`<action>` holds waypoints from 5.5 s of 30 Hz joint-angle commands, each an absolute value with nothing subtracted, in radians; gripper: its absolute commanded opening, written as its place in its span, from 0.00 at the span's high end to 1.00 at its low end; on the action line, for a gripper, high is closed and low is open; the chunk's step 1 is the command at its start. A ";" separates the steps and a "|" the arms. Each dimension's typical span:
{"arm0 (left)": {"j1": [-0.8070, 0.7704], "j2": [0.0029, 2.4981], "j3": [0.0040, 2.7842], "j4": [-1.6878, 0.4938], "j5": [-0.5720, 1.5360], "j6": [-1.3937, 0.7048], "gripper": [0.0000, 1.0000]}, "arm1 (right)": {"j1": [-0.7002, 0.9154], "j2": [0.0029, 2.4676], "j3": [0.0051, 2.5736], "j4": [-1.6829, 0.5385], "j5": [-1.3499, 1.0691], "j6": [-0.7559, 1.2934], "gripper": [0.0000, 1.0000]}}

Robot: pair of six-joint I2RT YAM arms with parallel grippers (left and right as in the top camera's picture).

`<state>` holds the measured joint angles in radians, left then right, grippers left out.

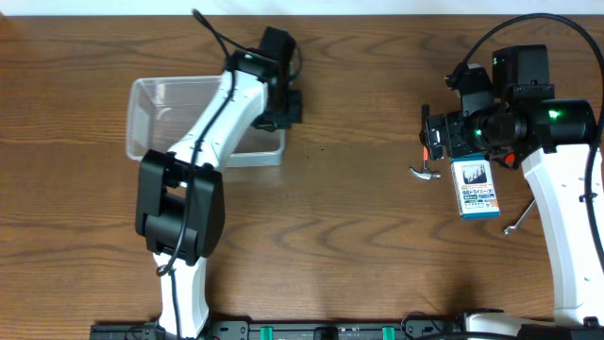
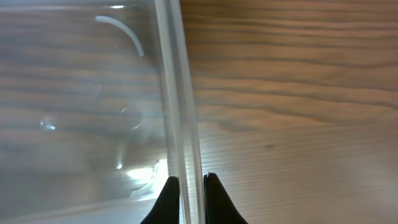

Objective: Pack container

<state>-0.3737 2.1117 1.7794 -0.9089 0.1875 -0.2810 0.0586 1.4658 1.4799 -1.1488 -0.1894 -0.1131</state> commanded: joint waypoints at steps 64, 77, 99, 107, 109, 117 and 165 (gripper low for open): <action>0.245 1.431 1.850 -1.279 -0.202 -0.293 0.02 | 0.530 2.027 1.574 -0.604 -0.289 -0.044 0.83; 0.245 1.431 1.850 -1.279 -0.202 -0.294 0.02 | 0.460 2.025 1.574 -0.757 -0.086 0.104 0.92; 0.245 1.432 1.850 -1.263 -0.202 -0.293 0.02 | 0.367 2.020 1.574 -1.044 -0.056 0.269 0.89; 0.245 1.432 1.850 -1.264 -0.202 -0.293 0.02 | 0.367 2.020 1.574 -1.095 -0.056 0.269 0.90; 0.245 1.432 1.850 -1.264 -0.202 -0.293 0.02 | 0.366 2.020 1.574 -1.085 -0.052 0.268 0.90; 0.245 1.432 1.850 -1.268 -0.202 -0.293 0.02 | 0.343 2.014 1.628 -1.058 -0.059 0.215 0.87; 0.245 1.432 1.850 -1.283 -0.202 -0.293 0.02 | 0.088 2.166 1.650 -1.205 0.059 0.248 0.01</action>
<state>0.2413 1.4292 1.8549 -1.2789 -0.1905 -0.2886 0.0803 2.1757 1.6852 -1.2221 0.0753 0.2737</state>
